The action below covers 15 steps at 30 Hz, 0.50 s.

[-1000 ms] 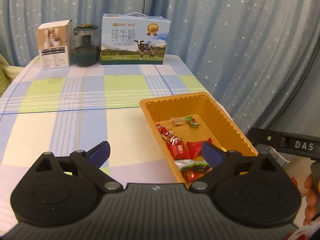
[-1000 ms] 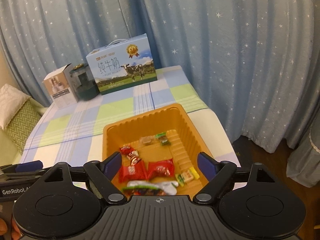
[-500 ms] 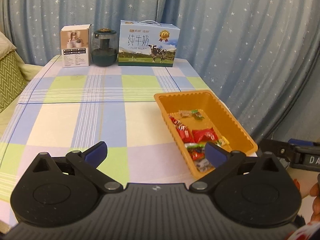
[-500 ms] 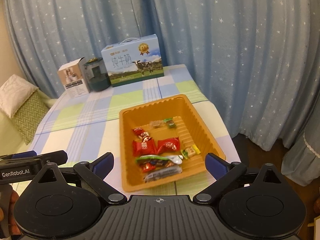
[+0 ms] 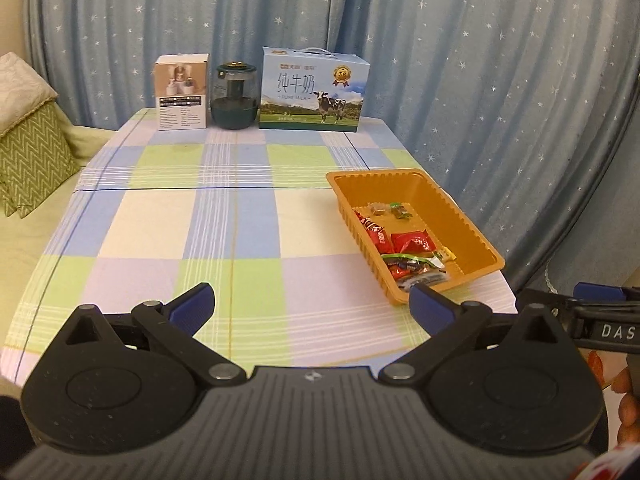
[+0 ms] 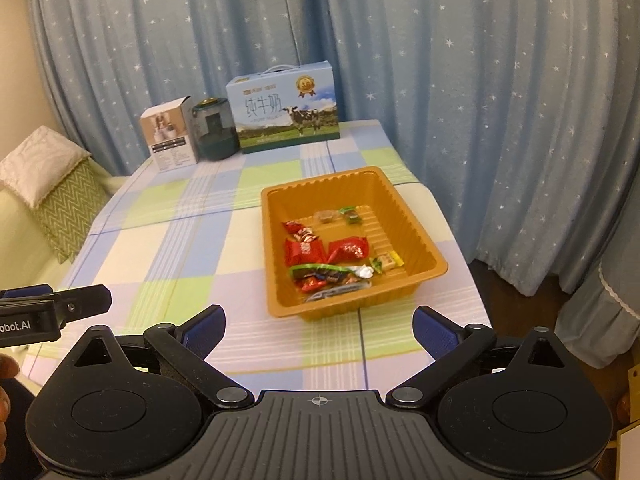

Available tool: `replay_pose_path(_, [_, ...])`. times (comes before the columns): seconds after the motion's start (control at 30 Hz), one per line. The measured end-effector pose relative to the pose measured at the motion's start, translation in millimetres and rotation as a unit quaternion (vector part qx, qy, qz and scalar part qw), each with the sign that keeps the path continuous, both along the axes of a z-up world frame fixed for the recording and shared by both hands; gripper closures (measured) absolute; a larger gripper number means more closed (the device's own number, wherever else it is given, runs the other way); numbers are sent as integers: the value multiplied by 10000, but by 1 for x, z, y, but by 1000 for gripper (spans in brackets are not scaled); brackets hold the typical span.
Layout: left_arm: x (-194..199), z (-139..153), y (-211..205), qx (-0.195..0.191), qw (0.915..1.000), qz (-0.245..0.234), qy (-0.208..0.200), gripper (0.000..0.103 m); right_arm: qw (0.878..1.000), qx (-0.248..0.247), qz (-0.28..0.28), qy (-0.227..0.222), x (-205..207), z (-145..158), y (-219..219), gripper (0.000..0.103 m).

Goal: Organize snacks

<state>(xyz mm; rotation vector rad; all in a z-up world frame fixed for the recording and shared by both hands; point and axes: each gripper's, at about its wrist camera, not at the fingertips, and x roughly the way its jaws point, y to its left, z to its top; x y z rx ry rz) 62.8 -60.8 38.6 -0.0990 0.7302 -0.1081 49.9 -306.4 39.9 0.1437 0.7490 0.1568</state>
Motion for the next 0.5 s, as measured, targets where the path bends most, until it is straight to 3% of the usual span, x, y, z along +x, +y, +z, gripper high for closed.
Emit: replay_pose_path(0.5, [-53, 11, 12, 143, 9994, 273, -128, 0, 9995, 95, 205, -214, -41, 20, 24, 4])
